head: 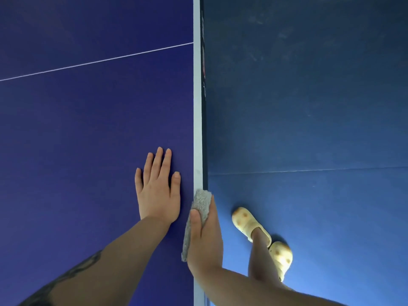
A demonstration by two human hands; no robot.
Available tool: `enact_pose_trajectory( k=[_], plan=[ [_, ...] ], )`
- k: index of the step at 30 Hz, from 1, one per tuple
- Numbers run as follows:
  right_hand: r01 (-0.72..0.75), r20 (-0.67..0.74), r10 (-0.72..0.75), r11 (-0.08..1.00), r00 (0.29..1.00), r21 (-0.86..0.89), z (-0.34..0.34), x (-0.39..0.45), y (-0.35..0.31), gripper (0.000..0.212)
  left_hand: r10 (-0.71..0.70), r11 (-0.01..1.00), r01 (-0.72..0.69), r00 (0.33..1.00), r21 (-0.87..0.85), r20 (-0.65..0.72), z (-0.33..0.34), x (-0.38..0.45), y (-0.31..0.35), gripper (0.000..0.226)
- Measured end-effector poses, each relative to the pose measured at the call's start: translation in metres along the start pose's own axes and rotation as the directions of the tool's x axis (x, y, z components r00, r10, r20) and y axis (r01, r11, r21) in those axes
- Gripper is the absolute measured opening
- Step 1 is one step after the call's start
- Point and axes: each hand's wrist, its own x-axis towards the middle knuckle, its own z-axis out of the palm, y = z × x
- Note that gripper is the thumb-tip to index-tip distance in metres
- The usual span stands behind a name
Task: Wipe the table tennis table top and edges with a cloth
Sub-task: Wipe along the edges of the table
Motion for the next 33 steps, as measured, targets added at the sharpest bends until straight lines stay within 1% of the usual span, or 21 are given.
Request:
enact_pose_trajectory(
  k=[2,5,7,9,11,14,16,18,20,22,25,28,31,33],
  plan=[
    [-0.012,-0.005,0.012,1.000,1.000,-0.027,0.000,0.018,-0.008,0.061,0.001,1.000,-0.001,1.000,0.013,0.001,0.000,-0.001,0.001,0.060],
    [0.032,0.002,-0.032,0.998,1.000,-0.050,0.007,0.082,-0.042,0.062,0.002,1.000,-0.002,1.000,0.023,0.009,0.001,-0.002,0.001,0.061],
    [0.039,0.007,-0.038,0.999,0.999,-0.035,0.010,0.114,-0.061,0.063,-0.028,0.999,0.027,0.999,0.047,0.017,0.002,-0.002,-0.001,0.063],
    [0.032,0.013,-0.031,0.999,0.999,-0.039,0.008,0.111,-0.060,0.063,-0.055,0.992,0.052,0.998,0.113,0.026,0.004,-0.001,-0.002,0.064],
    [0.034,0.042,-0.031,0.997,0.999,-0.065,0.003,0.078,-0.044,0.063,-0.062,0.989,0.055,0.997,0.140,0.045,0.005,0.000,-0.002,0.064],
    [-0.021,0.093,0.031,0.994,0.995,-0.109,-0.007,0.038,-0.028,0.063,-0.018,0.987,0.003,0.995,0.160,0.095,0.002,0.005,-0.004,0.065],
    [-0.003,0.089,0.013,0.994,0.996,-0.111,-0.006,0.057,-0.039,0.063,0.014,0.987,-0.035,0.991,0.157,0.135,-0.005,0.016,-0.008,0.065],
    [0.029,0.071,-0.021,0.992,0.997,-0.120,0.000,0.098,-0.060,0.064,0.024,0.988,-0.046,0.988,0.145,0.153,-0.009,0.037,-0.008,0.063],
    [0.020,0.070,-0.013,0.995,0.997,-0.100,0.003,0.140,-0.084,0.065,0.011,0.987,-0.033,0.990,0.158,0.139,-0.010,0.067,0.001,0.061],
    [0.020,0.054,-0.017,0.998,0.998,-0.062,0.005,0.160,-0.093,0.065,-0.011,0.988,-0.006,0.993,0.153,0.114,-0.007,0.095,0.013,0.057],
    [0.032,0.027,-0.030,0.997,0.999,-0.064,0.005,0.129,-0.080,0.063,-0.044,0.994,0.037,0.997,0.102,0.063,-0.006,0.110,0.023,0.056],
    [0.045,0.016,-0.044,0.997,0.999,-0.070,0.002,0.102,-0.072,0.063,-0.028,0.995,0.023,0.998,0.094,0.050,-0.005,0.108,0.022,0.056],
    [0.073,0.022,-0.072,0.994,0.997,-0.077,0.006,0.146,-0.093,0.066,-0.027,0.995,0.022,0.998,0.097,0.050,-0.003,0.111,0.020,0.060],
    [0.059,0.026,-0.057,0.995,0.998,-0.075,0.008,0.188,-0.121,0.066,-0.022,0.996,0.018,0.999,0.083,0.038,-0.001,0.111,0.021,0.063]
  ],
)
